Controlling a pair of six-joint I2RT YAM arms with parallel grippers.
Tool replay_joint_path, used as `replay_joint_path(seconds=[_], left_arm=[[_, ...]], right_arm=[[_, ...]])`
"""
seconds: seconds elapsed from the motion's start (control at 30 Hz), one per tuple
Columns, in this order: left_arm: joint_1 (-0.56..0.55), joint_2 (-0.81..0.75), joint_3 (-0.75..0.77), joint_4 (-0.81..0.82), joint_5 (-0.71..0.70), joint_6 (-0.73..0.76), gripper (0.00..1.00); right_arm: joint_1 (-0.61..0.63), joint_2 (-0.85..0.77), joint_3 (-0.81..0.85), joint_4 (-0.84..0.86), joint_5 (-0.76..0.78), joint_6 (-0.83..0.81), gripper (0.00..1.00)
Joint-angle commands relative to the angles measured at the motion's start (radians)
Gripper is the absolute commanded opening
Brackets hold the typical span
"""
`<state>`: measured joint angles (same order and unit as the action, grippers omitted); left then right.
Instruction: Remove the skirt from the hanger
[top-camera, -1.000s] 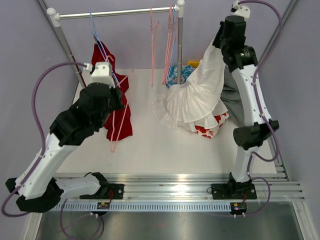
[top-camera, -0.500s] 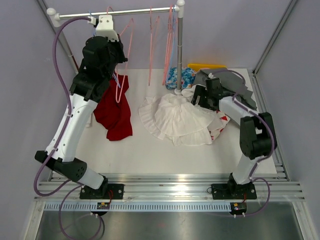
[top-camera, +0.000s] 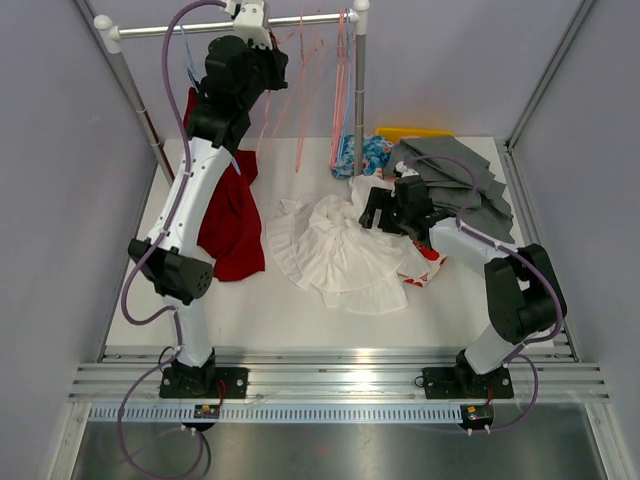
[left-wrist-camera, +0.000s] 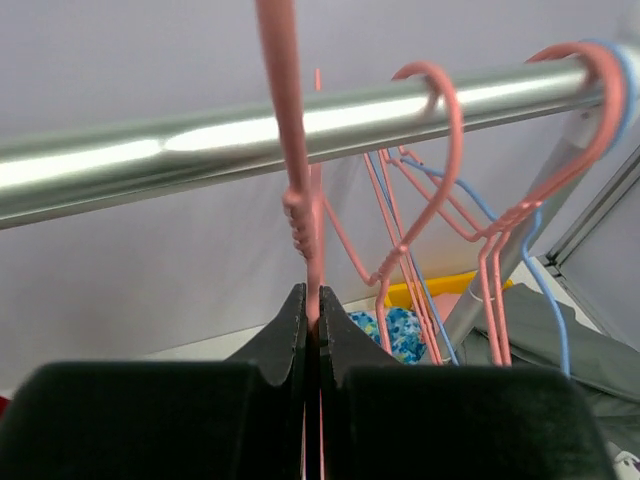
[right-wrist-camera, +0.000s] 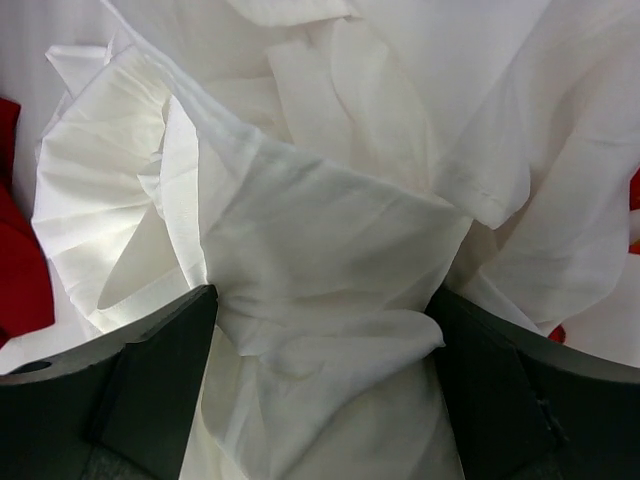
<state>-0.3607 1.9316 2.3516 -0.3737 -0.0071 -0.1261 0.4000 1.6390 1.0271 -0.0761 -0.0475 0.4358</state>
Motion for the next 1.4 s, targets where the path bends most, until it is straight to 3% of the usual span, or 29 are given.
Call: replay_joint_path(seconds=[0.0, 0.27, 0.37, 0.4, 0.5, 0.53, 0.63, 0.8, 1.17, 1.37], left_arm=[[0.011, 0.036, 0.052, 0.003, 0.071, -0.055, 0.0], [0.011, -0.029, -0.092, -0.034, 0.099, -0.127, 0.0], [0.009, -0.091, -0.124, -0.085, 0.099, -0.135, 0.1], [0.009, -0.111, -0.133, -0.1, 0.095, -0.135, 0.16], [0.009, -0.212, -0.192, -0.126, 0.041, -0.124, 0.49], [0.011, -0.262, -0.199, -0.14, 0.02, -0.116, 0.72], [0.012, -0.316, -0.167, -0.206, -0.077, -0.069, 0.9], [0.028, -0.373, -0.135, -0.28, -0.191, -0.029, 0.94], [0.092, -0.451, -0.327, -0.297, -0.336, -0.052, 0.93], [0.134, -0.404, -0.356, -0.295, -0.324, -0.083, 0.9]], right_arm=[[0.03, -0.047, -0.038, -0.017, -0.045, 0.024, 0.91], [0.033, -0.08, -0.084, -0.03, -0.04, 0.03, 0.9], [0.039, -0.1, -0.094, -0.031, -0.037, 0.038, 0.91], [0.039, -0.105, -0.096, -0.033, -0.031, 0.04, 0.91], [0.049, -0.119, -0.098, -0.053, -0.014, 0.041, 0.92], [0.054, -0.123, -0.099, -0.057, -0.009, 0.041, 0.92], [0.06, -0.143, -0.108, -0.08, 0.008, 0.04, 0.95], [0.068, -0.185, -0.13, -0.106, 0.028, 0.049, 0.96], [0.076, -0.306, -0.131, -0.266, 0.119, 0.038, 0.99], [0.076, -0.361, -0.026, -0.518, 0.386, 0.084, 1.0]])
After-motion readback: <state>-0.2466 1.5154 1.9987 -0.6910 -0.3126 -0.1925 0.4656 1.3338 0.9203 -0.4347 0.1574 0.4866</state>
